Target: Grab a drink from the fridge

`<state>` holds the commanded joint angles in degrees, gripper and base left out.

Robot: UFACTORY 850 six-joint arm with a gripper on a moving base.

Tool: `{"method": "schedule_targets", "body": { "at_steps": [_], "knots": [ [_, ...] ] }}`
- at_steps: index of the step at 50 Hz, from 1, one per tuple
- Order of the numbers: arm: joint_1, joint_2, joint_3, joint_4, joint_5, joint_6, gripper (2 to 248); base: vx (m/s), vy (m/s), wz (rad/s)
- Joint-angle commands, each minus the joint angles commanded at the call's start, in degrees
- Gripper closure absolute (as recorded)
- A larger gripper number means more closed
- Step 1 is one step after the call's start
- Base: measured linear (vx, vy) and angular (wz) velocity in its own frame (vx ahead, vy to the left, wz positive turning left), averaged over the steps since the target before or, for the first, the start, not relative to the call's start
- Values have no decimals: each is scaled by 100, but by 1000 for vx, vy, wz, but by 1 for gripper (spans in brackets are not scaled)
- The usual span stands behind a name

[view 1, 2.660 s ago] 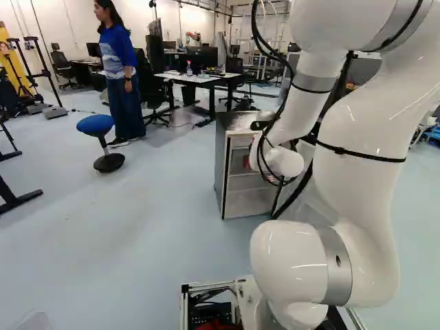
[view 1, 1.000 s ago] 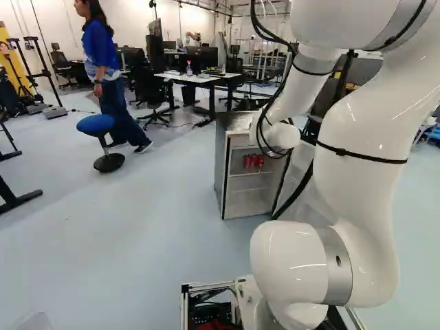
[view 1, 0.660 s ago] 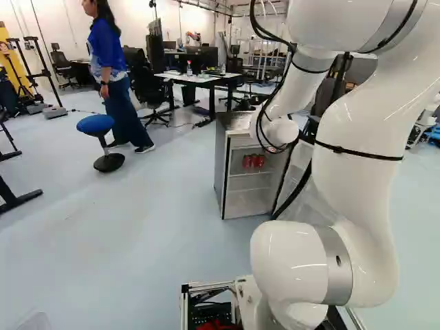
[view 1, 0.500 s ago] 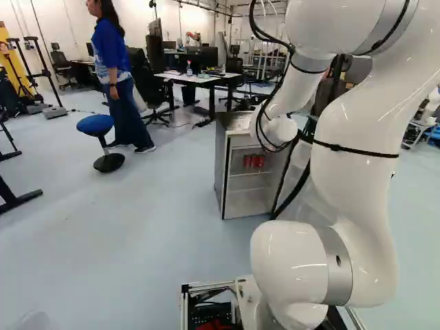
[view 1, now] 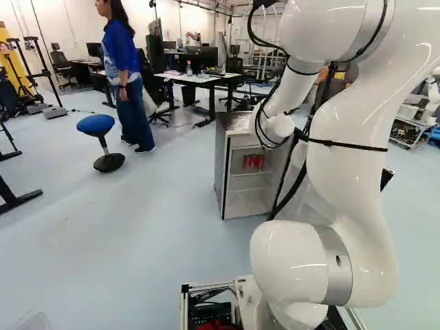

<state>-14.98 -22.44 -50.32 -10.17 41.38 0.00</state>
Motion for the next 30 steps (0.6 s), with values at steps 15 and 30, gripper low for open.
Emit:
{"method": "schedule_targets", "body": {
  "at_steps": [15, 30],
  "knots": [
    [-5, -244, -307, 0, 0, 0, 158, 0, 0, 0],
    [-5, -244, -307, 0, 0, 0, 158, 0, 0, 0]
  ]
}}
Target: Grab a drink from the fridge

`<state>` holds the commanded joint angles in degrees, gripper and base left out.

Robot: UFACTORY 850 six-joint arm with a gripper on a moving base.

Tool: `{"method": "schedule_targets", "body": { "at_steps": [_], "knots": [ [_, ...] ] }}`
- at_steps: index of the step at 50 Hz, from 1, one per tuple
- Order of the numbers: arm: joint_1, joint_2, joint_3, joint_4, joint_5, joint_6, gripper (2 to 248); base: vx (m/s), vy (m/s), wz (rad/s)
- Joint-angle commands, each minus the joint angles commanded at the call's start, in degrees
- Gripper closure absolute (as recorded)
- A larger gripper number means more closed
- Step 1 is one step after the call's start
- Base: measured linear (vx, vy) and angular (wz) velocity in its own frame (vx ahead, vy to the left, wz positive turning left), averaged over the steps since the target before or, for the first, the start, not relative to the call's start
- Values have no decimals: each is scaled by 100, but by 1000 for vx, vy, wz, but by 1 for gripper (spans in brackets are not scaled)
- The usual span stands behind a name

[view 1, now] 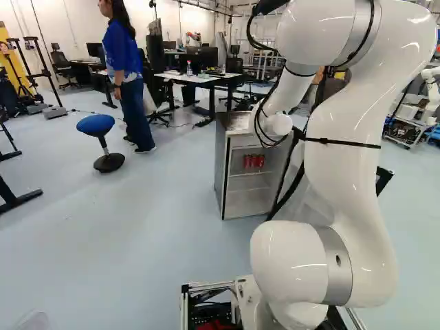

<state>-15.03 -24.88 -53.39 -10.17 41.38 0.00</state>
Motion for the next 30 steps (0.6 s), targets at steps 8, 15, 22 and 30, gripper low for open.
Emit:
{"method": "schedule_targets", "body": {
  "at_steps": [8, 15, 22, 30],
  "knots": [
    [0, 0, 0, 0, 0, 0, 128, 0, 0, 0],
    [0, 0, 0, 0, 0, 0, 94, 0, 0, 0],
    [0, 0, 0, 0, 0, 0, 58, 0, 0, 0],
    [-8, 53, 67, 0, 0, 0, 3, 0, 0, 0]
  ]
}}
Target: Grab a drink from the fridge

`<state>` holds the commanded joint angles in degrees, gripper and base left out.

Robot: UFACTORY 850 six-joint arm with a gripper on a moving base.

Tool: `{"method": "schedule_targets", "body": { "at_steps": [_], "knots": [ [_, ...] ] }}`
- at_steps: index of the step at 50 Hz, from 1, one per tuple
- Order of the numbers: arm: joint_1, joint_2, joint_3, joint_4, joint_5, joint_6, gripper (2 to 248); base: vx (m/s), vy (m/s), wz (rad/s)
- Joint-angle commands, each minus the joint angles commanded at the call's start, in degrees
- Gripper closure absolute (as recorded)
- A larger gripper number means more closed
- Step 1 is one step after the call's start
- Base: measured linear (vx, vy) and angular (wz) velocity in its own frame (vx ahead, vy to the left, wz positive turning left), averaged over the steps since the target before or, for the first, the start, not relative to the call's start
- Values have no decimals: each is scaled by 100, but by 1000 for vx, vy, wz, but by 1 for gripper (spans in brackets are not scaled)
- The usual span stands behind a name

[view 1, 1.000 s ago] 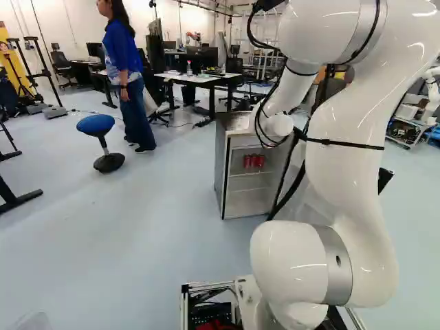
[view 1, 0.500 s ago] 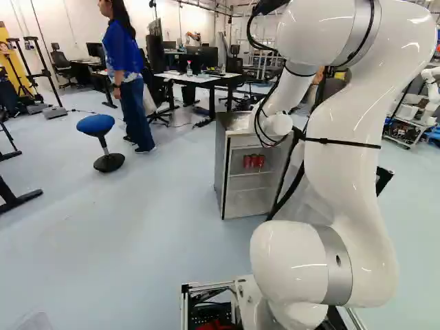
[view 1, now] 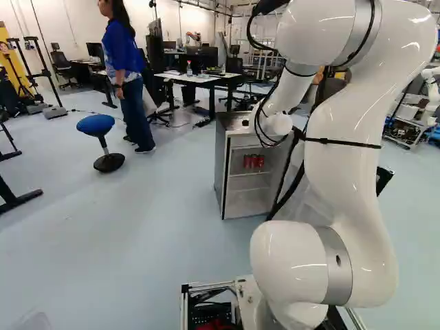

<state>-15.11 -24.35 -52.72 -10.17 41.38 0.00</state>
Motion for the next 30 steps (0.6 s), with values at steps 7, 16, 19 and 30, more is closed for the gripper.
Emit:
{"method": "schedule_targets", "body": {
  "at_steps": [7, 16, 19, 30],
  "knots": [
    [-24, 145, 182, 0, 0, 0, 3, 0, 0, 0],
    [-83, 350, 437, 0, 0, 0, 3, 0, 0, 0],
    [-117, 401, 500, 0, 0, 0, 3, 0, 0, 0],
    [-283, 614, 690, 0, 0, 0, 3, 0, 0, 0]
  ]
}}
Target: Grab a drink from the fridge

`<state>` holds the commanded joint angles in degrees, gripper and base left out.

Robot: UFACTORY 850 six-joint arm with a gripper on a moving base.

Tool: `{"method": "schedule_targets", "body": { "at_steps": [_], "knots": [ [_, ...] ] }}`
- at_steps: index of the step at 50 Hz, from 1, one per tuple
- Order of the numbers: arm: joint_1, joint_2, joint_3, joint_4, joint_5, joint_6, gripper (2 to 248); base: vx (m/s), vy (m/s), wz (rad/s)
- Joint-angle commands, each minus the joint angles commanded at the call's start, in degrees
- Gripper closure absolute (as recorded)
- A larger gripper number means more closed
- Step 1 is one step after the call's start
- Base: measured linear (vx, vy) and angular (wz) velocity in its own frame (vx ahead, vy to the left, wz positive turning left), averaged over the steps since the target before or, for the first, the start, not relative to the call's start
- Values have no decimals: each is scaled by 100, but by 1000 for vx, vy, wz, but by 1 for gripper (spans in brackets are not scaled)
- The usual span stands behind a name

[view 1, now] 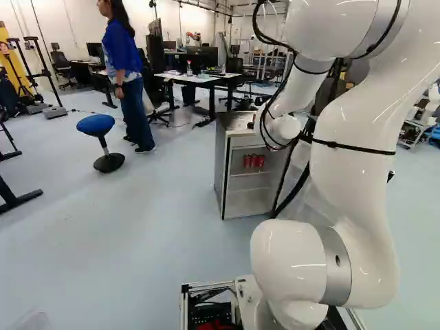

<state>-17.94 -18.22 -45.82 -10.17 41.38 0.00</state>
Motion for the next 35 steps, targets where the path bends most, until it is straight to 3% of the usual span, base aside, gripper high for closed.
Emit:
{"method": "schedule_targets", "body": {
  "at_steps": [35],
  "knots": [
    [-626, 589, 203, 268, -540, 0, 3, 0, 0, 0]
  ]
}}
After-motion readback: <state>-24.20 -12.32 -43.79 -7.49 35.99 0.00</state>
